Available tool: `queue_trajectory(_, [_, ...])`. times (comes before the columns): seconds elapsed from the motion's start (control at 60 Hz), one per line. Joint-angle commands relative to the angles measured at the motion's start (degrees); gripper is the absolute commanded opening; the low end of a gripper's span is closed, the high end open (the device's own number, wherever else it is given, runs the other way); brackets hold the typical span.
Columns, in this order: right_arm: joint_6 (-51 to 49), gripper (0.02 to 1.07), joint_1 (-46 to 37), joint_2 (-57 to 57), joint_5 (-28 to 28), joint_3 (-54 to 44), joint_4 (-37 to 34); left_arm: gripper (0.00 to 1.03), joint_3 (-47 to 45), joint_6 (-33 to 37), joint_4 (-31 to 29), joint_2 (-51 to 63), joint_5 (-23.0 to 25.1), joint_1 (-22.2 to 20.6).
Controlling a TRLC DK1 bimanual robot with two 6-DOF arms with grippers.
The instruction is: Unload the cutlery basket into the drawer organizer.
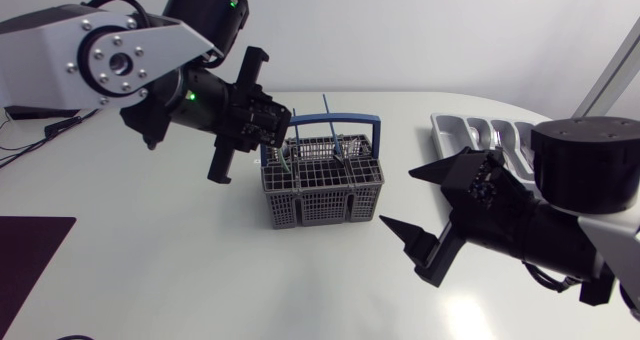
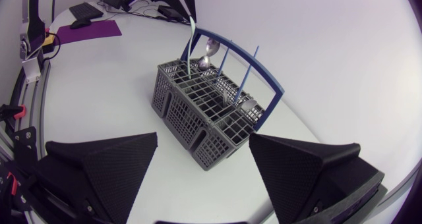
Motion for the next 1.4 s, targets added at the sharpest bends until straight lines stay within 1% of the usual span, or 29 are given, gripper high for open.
queue_trajectory(0.0, [1.28, 1.02, 0.4, -1.16, 0.66, -2.42, 1.01, 0.11, -3.34, -1.74, 1.78, -3.24, -0.65, -0.98])
queue_trajectory(0.067, [1.46, 1.02, 0.49, -2.22, 1.28, -3.04, 1.8, 0.11, -5.01, -2.8, 3.72, -4.55, -1.35, -1.34])
queue_trajectory(0.15, [1.54, 1.02, 0.49, -3.62, 1.54, -3.48, 2.32, 0.11, -6.33, -5.78, 5.39, -7.02, -1.88, -2.57])
queue_trajectory(0.217, [1.54, 1.02, 0.49, -4.33, 1.54, -3.74, 2.59, 0.11, -6.24, -7.98, 5.39, -8.25, -2.05, -3.27])
queue_trajectory(0.267, [1.72, 1.02, 0.58, -5.38, 1.72, -4.09, 2.94, 0.11, -5.63, -12.29, 5.56, -8.77, -2.05, -4.24])
queue_trajectory(0.383, [2.42, 1.02, 0.67, -7.58, 1.89, -4.18, 3.12, 0.11, -5.19, -19.58, 6.35, -10.09, -2.23, -6.08])
queue_trajectory(0.433, [2.77, 1.02, 0.93, -8.37, 2.07, -4.27, 3.2, 0.11, -4.13, -24.59, 6.88, -10.09, -2.4, -6.96])
queue_trajectory(0.617, [3.13, 0.99, 3.66, -10.04, 5.5, -4.53, 4.52, 0.11, 0.26, -40.15, 4.51, -8.25, -2.58, -10.3])
queue_trajectory(0.667, [3.13, 0.99, 4.71, -10.04, 6.73, -4.53, 5.14, 0.11, 2.46, -45.25, 2.66, -6.75, -2.49, -11.71])
queue_trajectory(0.733, [3.04, 0.98, 5.94, -9.86, 8.04, -4.53, 5.66, 0.11, 3.95, -49.73, 1.96, -5.35, -2.05, -12.32])
queue_trajectory(0.767, [2.95, 0.97, 6.64, -9.69, 8.75, -4.45, 5.93, 0.11, 4.74, -51.49, 1.17, -4.64, -1.35, -12.32])
queue_trajectory(0.783, [2.95, 0.97, 7.26, -9.42, 9.54, -4.36, 6.19, 0.11, 6.06, -53.77, -0.06, -3.59, -0.21, -12.23])
queue_trajectory(0.8, [2.95, 0.97, 7.61, -9.25, 10.07, -4.27, 6.54, 0.11, 6.24, -54.12, -0.32, -3.41, -0.03, -12.23])
queue_trajectory(0.833, [2.95, 0.97, 8.05, -8.81, 10.59, -4.09, 6.81, 0.11, 7.82, -57.38, -1.99, -2.01, 1.29, -12.23])
queue_trajectory(0.933, [2.69, 0.93, 10.07, -7.58, 13.32, -3.92, 8.83, 0.11, 9.84, -62.12, -4.46, 0.46, 3.31, -12.59])
queue_trajectory(0.983, [2.25, 0.93, 11.04, -6.44, 14.72, -3.92, 10.23, 0.11, 11.6, -64.76, -6.39, 1.77, 5.33, -12.85])
queue_trajectory(1.033, [2.07, 0.93, 11.3, -5.56, 15.43, -3.92, 11.2, 0.11, 13.44, -67.92, -7.8, 3.09, 6.3, -12.76])
queue_trajectory(1.083, [1.54, 0.92, 12.27, -4.68, 17.54, -4.01, 12.61, 0.11, 15.55, -70.38, -10.08, 4.5, 8.14, -12.85])
queue_trajectory(1.133, [0.58, 0.87, 13.5, -4.33, 19.03, -4.36, 14.01, 0.11, 17.4, -73.2, -12.1, 5.64, 10.16, -12.76])
queue_trajectory(1.25, [-0.3, 0.79, 13.67, -2.92, 19.56, -4.8, 16.21, 0.11, 20.65, -77.86, -15.0, 7.84, 12.45, -12.41])
queue_trajectory(1.35, [-1.36, 0.78, 13.76, -1.95, 20.35, -5.68, 18.5, 0.11, 22.32, -80.14, -16.67, 9.07, 15.44, -11.62])
queue_trajectory(1.383, [-2.32, 0.76, 13.76, -1.51, 20.52, -5.94, 19.37, 0.11, 22.85, -80.67, -17.29, 9.33, 16.49, -11.36])
